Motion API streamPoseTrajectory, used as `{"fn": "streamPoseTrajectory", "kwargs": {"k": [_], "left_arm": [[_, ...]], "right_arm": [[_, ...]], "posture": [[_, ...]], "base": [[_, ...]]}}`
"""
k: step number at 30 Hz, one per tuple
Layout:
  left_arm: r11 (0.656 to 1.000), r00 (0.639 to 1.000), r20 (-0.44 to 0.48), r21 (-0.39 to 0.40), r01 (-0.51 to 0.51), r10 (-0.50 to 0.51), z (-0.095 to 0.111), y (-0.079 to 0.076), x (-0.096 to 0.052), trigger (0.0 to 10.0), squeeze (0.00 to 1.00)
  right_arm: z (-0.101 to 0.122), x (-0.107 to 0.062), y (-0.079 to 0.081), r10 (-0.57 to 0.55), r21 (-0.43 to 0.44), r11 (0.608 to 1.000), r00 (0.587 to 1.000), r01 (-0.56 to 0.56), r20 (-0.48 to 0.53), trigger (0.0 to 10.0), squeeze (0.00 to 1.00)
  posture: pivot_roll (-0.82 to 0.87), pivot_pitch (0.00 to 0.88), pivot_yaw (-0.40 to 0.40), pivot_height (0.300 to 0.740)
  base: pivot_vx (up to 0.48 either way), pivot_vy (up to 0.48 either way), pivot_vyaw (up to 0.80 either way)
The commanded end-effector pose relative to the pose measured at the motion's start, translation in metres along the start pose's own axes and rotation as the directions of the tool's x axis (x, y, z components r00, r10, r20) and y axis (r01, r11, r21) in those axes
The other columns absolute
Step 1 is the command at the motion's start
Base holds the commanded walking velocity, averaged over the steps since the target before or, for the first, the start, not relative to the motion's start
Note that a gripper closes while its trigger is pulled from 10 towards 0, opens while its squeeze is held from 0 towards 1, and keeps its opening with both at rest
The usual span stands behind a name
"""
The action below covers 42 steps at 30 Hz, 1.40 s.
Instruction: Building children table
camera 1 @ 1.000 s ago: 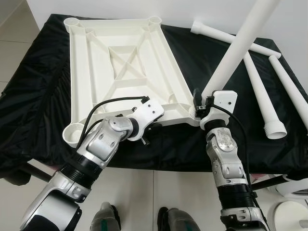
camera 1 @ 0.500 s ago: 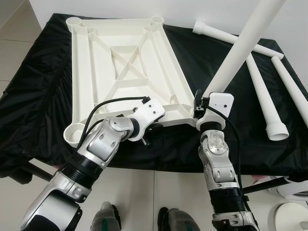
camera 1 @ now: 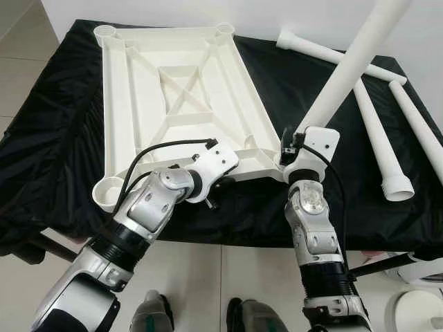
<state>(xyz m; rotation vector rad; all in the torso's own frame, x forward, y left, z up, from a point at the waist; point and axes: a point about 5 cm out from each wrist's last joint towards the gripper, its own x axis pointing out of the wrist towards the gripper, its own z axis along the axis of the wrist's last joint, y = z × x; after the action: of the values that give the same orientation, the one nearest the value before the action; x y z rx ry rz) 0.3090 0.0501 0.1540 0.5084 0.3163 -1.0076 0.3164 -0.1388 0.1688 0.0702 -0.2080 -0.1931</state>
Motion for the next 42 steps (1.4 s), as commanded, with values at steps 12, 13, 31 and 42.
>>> {"fn": "streamPoseTrajectory", "kwargs": {"k": [12,13,31,42], "left_arm": [[0.999,1.000,0.018,0.040,0.010,-0.011,0.0074,-0.0024,-0.0027,10.0,0.00],[0.999,1.000,0.018,0.039,0.009,-0.010,0.0074,-0.0023,-0.0026,10.0,0.00],[1.000,1.000,0.019,0.028,-0.001,0.000,0.0066,-0.0015,-0.0030,10.0,0.00],[1.000,1.000,0.023,0.028,-0.003,0.002,0.0080,-0.0008,-0.0023,10.0,0.00]], "right_arm": [[-0.0260,-0.0038,-0.0297,-0.118,-0.083,0.991,0.987,0.109,-0.109,10.0,0.00],[-0.0260,-0.0037,-0.0289,-0.114,-0.080,0.991,0.987,0.105,-0.110,10.0,0.00],[-0.0242,-0.0019,-0.0257,-0.069,-0.092,0.994,0.993,0.060,-0.099,10.0,1.00],[-0.0225,-0.0014,-0.0232,-0.042,-0.102,0.994,0.995,0.033,-0.091,10.0,0.00]], "posture": [[0.03,0.107,-0.046,0.740],[0.03,0.107,-0.046,0.740],[0.03,0.119,-0.053,0.740],[0.03,0.117,-0.054,0.740]], "base": [[0.000,0.000,0.00],[0.000,0.000,0.00],[0.000,0.000,0.00],[0.000,0.000,0.00]]}}
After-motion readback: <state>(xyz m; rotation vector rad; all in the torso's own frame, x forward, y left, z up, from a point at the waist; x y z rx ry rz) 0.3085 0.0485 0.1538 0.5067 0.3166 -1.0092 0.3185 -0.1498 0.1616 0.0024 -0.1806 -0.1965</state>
